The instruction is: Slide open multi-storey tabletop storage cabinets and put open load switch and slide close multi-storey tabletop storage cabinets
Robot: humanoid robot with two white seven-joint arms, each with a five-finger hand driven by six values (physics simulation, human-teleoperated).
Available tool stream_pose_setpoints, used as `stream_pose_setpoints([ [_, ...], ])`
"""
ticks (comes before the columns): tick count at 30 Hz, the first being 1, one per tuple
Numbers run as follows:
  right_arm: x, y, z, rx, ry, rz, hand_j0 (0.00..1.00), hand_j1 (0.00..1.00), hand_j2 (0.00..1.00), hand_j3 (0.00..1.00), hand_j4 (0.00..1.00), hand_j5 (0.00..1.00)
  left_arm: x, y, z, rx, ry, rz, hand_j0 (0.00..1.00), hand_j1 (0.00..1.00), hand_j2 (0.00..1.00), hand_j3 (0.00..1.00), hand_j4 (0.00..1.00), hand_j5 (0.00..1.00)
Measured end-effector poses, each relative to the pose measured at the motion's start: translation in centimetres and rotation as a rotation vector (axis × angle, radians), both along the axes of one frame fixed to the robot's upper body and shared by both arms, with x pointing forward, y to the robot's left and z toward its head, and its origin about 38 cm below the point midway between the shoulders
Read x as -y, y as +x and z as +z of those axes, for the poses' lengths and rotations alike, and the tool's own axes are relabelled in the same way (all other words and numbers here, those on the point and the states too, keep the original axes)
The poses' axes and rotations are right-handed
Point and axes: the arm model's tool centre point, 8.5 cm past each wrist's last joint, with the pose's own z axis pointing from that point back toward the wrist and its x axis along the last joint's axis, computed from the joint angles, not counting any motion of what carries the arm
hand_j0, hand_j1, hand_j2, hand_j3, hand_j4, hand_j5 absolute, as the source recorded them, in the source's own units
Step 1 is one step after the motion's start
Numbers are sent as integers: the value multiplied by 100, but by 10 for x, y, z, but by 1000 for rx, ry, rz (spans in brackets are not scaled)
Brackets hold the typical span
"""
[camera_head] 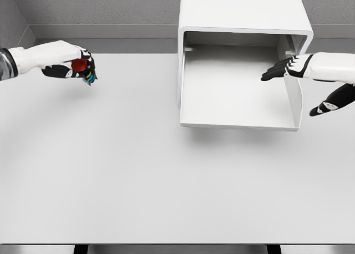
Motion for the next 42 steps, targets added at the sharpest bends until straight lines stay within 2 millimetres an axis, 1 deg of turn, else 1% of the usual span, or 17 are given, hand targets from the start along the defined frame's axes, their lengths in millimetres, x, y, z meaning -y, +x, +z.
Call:
stream_pose_setpoints([
  [3, 3, 1, 0, 0, -2, -10, 100, 100, 100, 100, 100, 100, 13, -4, 11, 30, -15, -46, 44, 44, 44, 44, 44, 44],
  [4, 4, 2, 0, 2, -3, -14, 100, 100, 100, 100, 100, 100, 18, -7, 13, 37, -23, -64, 44, 44, 44, 44, 44, 44],
  [5, 5, 2, 0, 1, -3, -17, 100, 100, 100, 100, 100, 100, 23, -12, 8, 29, -29, -82, 44, 44, 44, 44, 44, 44],
  [7, 6, 3, -1, -1, -4, -20, 100, 100, 100, 100, 100, 100, 33, -16, 16, 50, -40, -115, 44, 44, 44, 44, 44, 44],
  [11, 11, 4, -1, 1, -11, -37, 100, 100, 100, 100, 100, 100, 46, -22, 28, 83, -56, -163, 44, 44, 44, 44, 44, 44],
  [18, 18, 4, 5, 21, -22, -55, 100, 100, 100, 100, 100, 100, 65, -32, 42, 125, -71, -230, 44, 44, 44, 44, 44, 44],
  [21, 18, 3, 8, 28, -23, -55, 100, 100, 100, 100, 100, 100, 69, -35, 46, 134, -78, -245, 44, 44, 44, 44, 44, 44],
  [26, 27, -1, 12, 34, -39, -75, 100, 100, 100, 100, 100, 100, 73, -35, 49, 143, -85, -256, 44, 44, 44, 44, 44, 44],
  [34, 35, -5, 11, 27, -51, -94, 100, 100, 100, 100, 100, 100, 80, -39, 58, 173, -99, -276, 44, 44, 44, 44, 44, 44],
  [36, 34, -5, 7, 18, -50, -92, 100, 100, 100, 100, 100, 100, 85, -40, 60, 179, -105, -287, 44, 44, 44, 44, 44, 44],
  [42, 33, -5, 5, 15, -51, -90, 100, 100, 100, 100, 100, 100, 101, -42, 62, 192, -127, -323, 44, 44, 44, 44, 44, 44],
])
